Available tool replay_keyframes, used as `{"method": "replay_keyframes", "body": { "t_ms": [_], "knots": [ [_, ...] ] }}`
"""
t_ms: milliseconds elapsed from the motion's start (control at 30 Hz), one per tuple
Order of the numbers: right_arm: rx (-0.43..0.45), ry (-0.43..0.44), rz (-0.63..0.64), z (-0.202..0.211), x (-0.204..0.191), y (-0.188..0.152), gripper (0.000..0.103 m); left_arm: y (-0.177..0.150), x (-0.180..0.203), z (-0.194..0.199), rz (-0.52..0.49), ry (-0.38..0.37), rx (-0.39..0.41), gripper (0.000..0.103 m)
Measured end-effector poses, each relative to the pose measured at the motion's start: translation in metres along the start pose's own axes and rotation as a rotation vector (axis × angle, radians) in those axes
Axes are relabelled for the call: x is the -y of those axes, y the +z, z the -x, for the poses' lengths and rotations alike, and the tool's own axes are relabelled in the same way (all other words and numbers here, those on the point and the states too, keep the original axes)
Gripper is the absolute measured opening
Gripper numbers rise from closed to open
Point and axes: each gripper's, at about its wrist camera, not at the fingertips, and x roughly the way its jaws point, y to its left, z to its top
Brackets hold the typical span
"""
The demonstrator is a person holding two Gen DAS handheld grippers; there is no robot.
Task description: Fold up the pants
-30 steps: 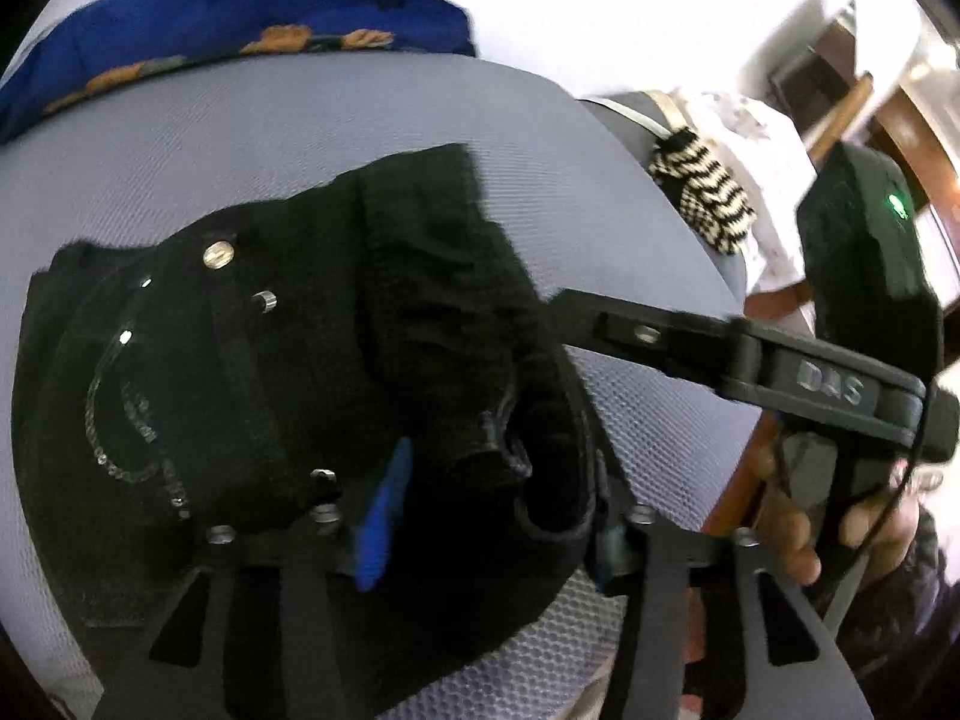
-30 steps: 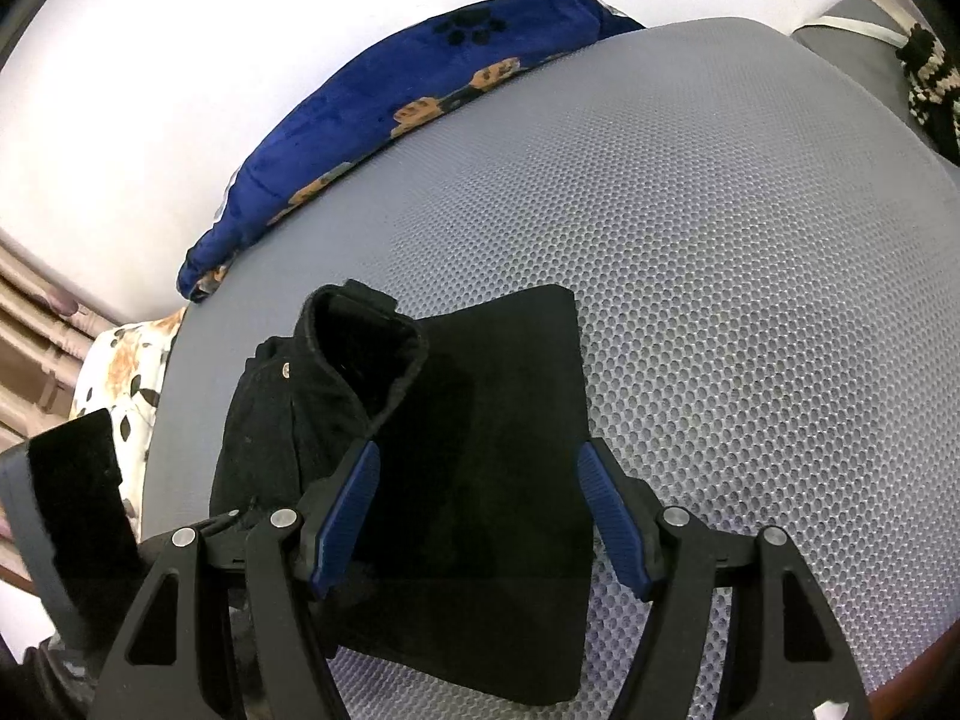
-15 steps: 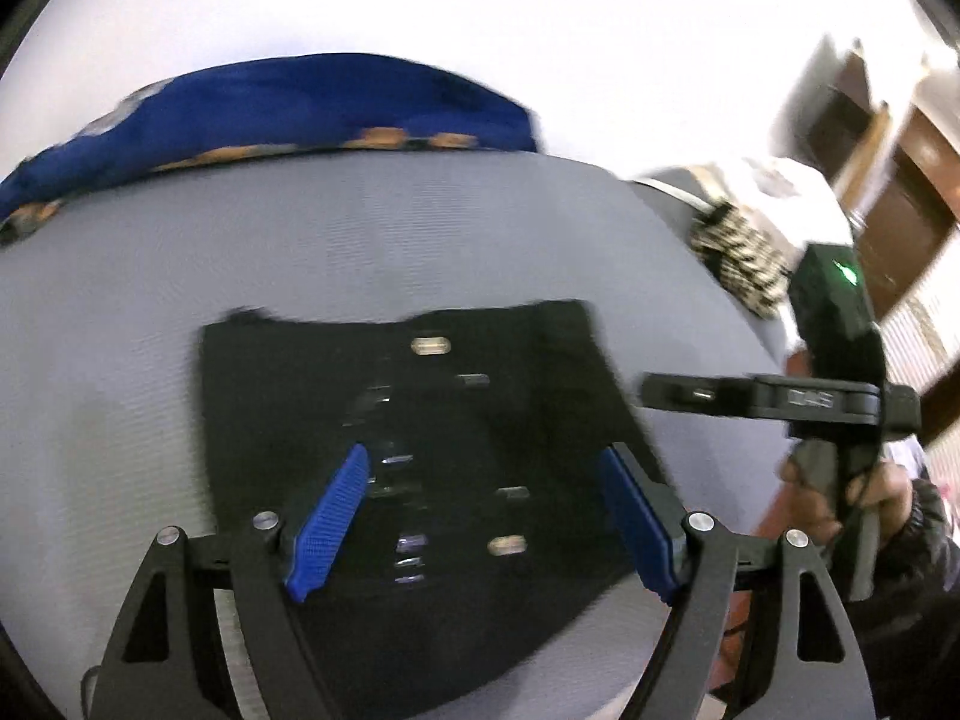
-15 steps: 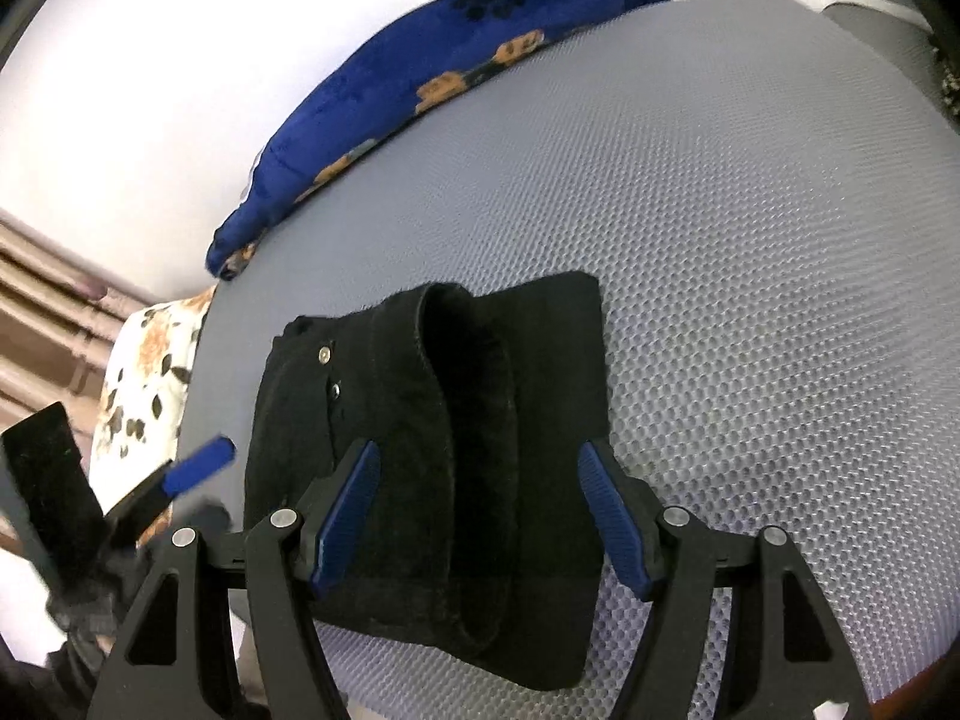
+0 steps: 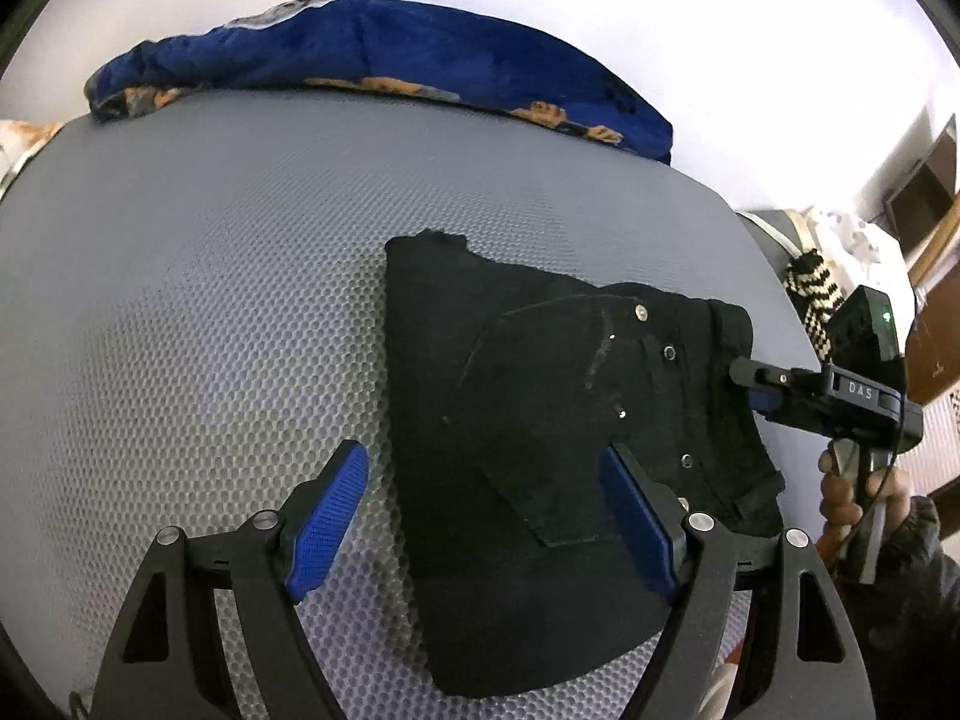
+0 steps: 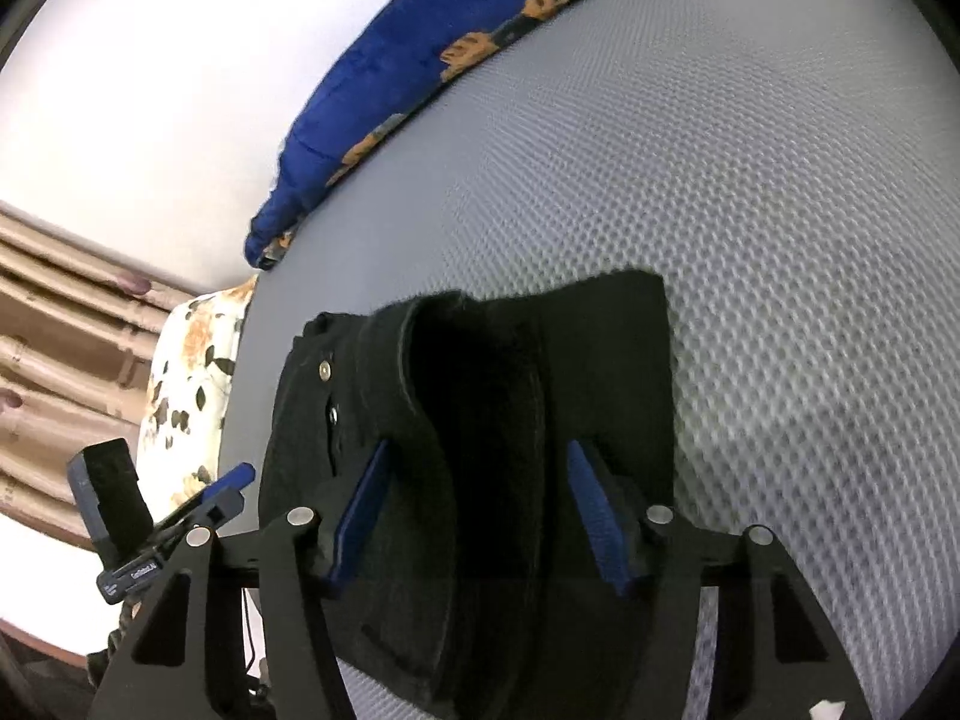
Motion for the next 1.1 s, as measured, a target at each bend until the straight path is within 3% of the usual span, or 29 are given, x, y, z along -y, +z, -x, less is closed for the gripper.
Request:
{"method": "replay_keyframes", "body": {
  "t_ms": [67, 200, 367, 433, 533, 800, 1000, 1100],
  "knots": [
    [-0.014, 0.046, 0.002, -0.004, 0.002, 0.003, 0.057, -0.001, -0.003, -0.003, 0.013, 0.004, -0.011, 0.080],
    [-0.090, 0.137, 0.013, -0.015, 0.004, -0.001, 0.043, 0.002, -0.002, -0.012, 0.038, -0.004, -0.027, 0.080],
    [-0.069, 0.189, -0.070, -0.017, 0.016, 0.000, 0.032, 0.003, -0.002, -0.019, 0.049, 0.001, -0.034, 0.080],
    [-0.060, 0.178, -0.074, -0.017, 0.009, 0.000, 0.021, 0.005, -0.001, -0.022, 0.052, 0.004, -0.041, 0.080],
    [-0.033, 0.121, -0.045, -0.012, -0.011, -0.001, 0.015, 0.006, 0.002, -0.022, 0.048, 0.003, -0.031, 0.080],
    [0.052, 0.008, -0.003, 0.019, -0.052, -0.001, 0.010, 0.015, 0.015, -0.015, 0.013, -0.022, 0.006, 0.080],
    [0.114, -0.065, -0.065, 0.038, -0.027, 0.001, 0.010, 0.018, 0.025, -0.014, -0.019, -0.046, 0.014, 0.079],
    [0.084, -0.124, -0.120, 0.026, 0.001, -0.001, 0.010, 0.016, 0.030, -0.017, -0.034, -0.062, 0.011, 0.080]
  ]
}}
